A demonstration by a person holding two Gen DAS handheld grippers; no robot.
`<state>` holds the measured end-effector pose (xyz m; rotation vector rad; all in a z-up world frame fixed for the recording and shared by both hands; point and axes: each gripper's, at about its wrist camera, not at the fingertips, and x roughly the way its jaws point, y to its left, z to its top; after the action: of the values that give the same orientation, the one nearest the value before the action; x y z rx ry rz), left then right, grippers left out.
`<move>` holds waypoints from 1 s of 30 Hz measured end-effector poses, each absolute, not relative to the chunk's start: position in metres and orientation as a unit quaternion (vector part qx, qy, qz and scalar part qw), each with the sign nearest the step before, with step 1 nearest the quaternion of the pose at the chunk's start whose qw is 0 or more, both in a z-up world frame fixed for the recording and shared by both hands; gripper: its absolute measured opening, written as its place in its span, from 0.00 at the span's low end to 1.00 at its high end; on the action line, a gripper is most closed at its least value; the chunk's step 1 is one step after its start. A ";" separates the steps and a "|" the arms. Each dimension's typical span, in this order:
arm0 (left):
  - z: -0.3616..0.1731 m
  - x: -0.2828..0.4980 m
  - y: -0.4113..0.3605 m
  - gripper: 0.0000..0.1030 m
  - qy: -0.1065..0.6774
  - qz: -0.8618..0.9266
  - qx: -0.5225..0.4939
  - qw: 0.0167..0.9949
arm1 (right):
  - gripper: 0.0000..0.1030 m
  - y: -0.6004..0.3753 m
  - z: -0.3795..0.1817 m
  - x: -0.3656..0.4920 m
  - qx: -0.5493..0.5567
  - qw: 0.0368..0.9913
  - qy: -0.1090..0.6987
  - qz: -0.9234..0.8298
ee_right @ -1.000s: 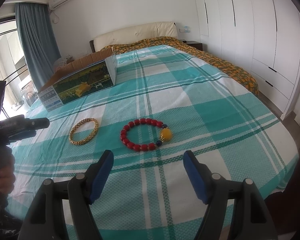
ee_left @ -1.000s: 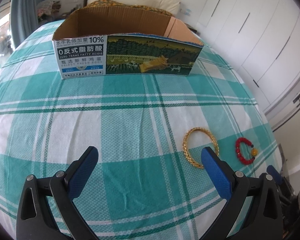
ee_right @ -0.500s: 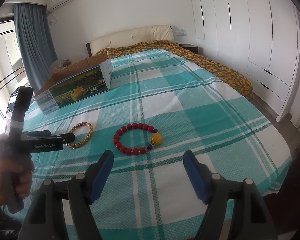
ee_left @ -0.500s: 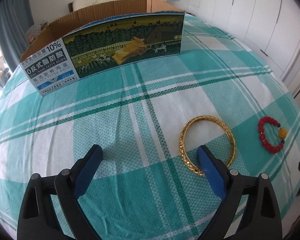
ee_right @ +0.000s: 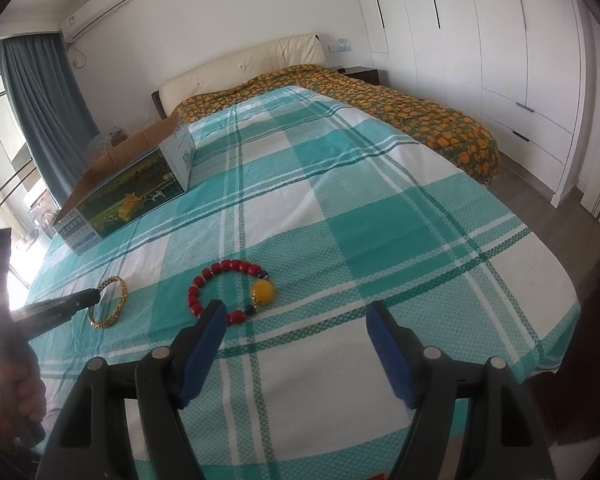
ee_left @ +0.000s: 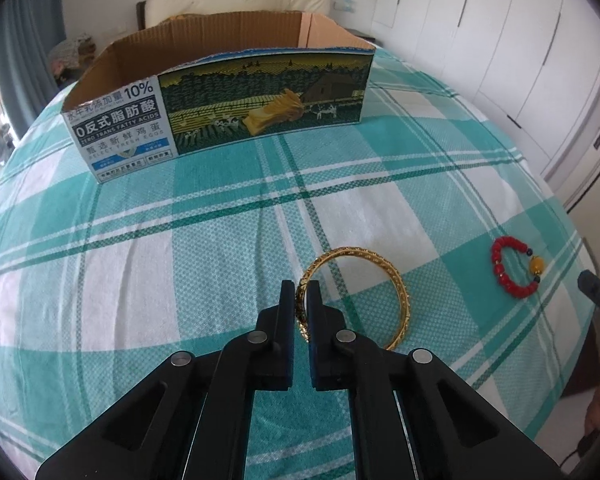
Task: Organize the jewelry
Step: 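Grasp the gold bangle with the left tool while the right tool grasps the red bracelet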
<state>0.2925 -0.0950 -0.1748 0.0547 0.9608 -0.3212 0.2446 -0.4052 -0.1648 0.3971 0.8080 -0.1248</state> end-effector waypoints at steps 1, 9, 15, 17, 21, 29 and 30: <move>-0.172 0.291 -0.090 0.03 0.459 -0.154 0.018 0.875 | 0.71 -0.415 -0.165 0.249 0.213 0.890 0.399 -0.056; -0.155 0.289 -0.065 0.03 0.450 -0.150 -0.035 0.880 | 0.50 -0.396 -0.175 0.298 0.190 0.864 0.467 -0.015; -0.151 0.286 -0.058 0.03 0.446 -0.145 -0.039 0.882 | 0.38 -0.345 -0.187 0.303 0.043 0.881 0.468 -0.055; -0.152 0.285 -0.054 0.03 0.445 -0.143 -0.042 0.883 | 0.21 -0.335 -0.187 0.301 0.010 0.883 0.467 -0.054; -0.151 0.285 -0.049 0.03 0.446 -0.140 -0.051 0.883 | 0.17 -0.329 -0.178 0.296 0.022 0.889 0.457 -0.025; -0.128 0.285 -0.035 0.03 0.436 -0.151 -0.080 0.883 | 0.17 -0.311 -0.119 0.305 0.042 0.911 0.408 0.044; -0.122 0.286 -0.032 0.03 0.434 -0.154 -0.084 0.884 | 0.17 -0.308 -0.111 0.308 0.044 0.913 0.403 0.054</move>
<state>0.2864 -0.0324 -0.1224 -0.1751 0.9032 -0.3199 0.3085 -0.3078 -0.1108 0.0901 0.8299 0.1106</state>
